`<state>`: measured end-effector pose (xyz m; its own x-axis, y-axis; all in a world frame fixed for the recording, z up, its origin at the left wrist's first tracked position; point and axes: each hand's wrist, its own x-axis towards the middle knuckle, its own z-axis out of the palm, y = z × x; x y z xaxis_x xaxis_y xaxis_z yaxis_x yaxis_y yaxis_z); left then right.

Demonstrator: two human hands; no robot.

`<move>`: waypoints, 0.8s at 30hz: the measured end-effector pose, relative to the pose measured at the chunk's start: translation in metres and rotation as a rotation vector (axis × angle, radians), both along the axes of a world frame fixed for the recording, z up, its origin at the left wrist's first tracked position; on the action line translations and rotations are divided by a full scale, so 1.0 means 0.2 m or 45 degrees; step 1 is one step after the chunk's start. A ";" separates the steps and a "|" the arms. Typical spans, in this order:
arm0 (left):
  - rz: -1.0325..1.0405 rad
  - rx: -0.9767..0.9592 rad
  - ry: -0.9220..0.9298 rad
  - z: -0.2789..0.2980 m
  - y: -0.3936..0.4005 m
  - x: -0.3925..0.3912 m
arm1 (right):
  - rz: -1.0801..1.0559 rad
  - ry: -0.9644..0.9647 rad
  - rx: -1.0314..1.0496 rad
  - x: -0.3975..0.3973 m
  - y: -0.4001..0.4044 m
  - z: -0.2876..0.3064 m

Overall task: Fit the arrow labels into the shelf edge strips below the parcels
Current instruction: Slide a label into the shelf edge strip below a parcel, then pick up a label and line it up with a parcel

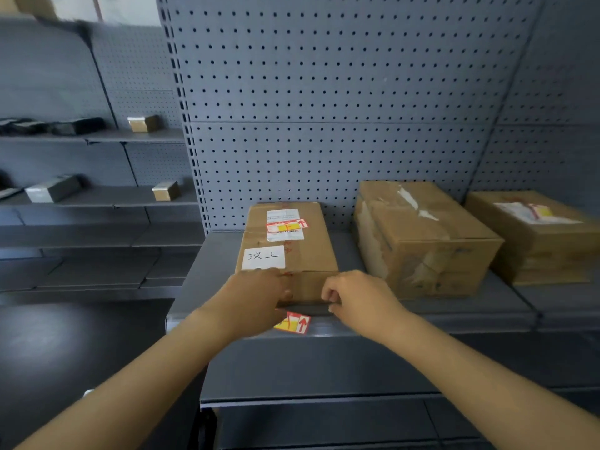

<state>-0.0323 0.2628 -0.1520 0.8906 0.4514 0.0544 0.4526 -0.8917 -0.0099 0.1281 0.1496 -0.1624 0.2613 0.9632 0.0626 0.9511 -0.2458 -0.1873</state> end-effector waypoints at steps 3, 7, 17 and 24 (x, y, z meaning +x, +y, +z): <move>-0.108 0.027 0.031 0.08 -0.01 0.13 | -0.095 0.016 -0.099 0.07 -0.08 0.05; -0.328 0.172 0.044 0.14 -0.13 0.37 | -0.289 0.095 -0.136 0.19 -0.25 0.10; -0.745 0.014 0.070 0.21 -0.56 0.91 | -0.754 0.094 -0.101 0.46 -0.88 0.17; -0.891 0.091 0.254 0.23 -0.94 1.25 | -0.921 0.154 -0.055 0.66 -1.27 0.19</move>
<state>0.2182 0.0748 -0.1052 0.9653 -0.2259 -0.1311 -0.2397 -0.9655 -0.1015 0.2592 -0.1048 -0.1250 0.8352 0.5484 -0.0411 0.5216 -0.8137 -0.2567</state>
